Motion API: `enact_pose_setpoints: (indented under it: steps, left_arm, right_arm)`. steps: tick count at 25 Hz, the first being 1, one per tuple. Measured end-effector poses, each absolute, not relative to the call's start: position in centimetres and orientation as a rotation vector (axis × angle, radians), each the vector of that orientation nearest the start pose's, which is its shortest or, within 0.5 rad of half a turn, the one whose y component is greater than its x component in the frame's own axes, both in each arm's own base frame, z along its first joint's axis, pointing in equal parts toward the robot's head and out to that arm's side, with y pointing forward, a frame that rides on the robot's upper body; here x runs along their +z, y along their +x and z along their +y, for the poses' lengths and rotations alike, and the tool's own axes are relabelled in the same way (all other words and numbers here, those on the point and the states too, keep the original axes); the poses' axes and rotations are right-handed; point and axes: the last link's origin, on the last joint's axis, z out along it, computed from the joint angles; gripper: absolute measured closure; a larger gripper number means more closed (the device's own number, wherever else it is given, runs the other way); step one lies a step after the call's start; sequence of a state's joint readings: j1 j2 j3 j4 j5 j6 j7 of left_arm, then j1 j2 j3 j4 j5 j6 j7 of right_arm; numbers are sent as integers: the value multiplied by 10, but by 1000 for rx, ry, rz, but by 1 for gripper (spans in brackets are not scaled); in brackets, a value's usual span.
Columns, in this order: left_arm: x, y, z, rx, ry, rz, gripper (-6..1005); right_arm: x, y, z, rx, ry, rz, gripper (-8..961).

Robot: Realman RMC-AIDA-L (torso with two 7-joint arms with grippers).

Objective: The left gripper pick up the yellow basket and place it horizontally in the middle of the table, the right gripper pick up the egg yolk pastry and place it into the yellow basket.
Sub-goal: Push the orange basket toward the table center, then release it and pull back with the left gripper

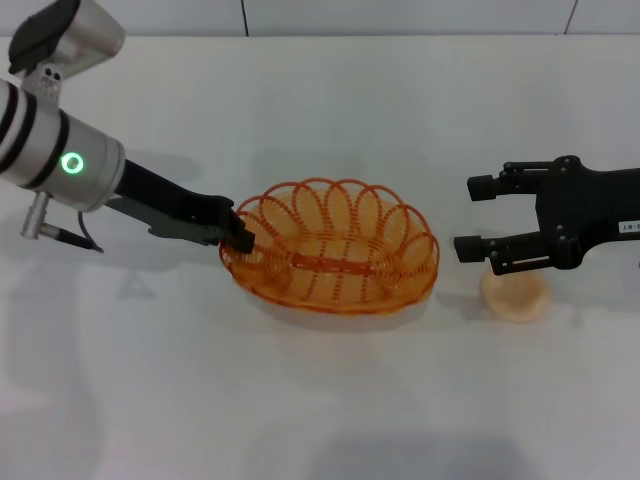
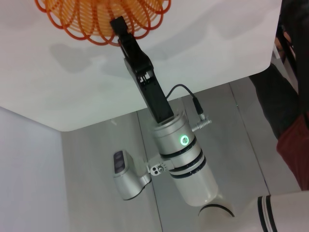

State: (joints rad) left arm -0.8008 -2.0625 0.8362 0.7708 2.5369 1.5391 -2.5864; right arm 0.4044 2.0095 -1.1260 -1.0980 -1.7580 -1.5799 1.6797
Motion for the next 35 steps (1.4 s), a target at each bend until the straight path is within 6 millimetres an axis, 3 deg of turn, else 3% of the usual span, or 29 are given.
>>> enact_pose_setpoints:
  steps: [16,35]
  left_arm:
    - [-26,-222,376,43,-2454,-1771,880]
    - [-28,-222,378,114,-2435,-1767,864]
  right_arm:
    - [33,205,324,593,-2897,419,139]
    - [33,205,322,597,-2908,416,139]
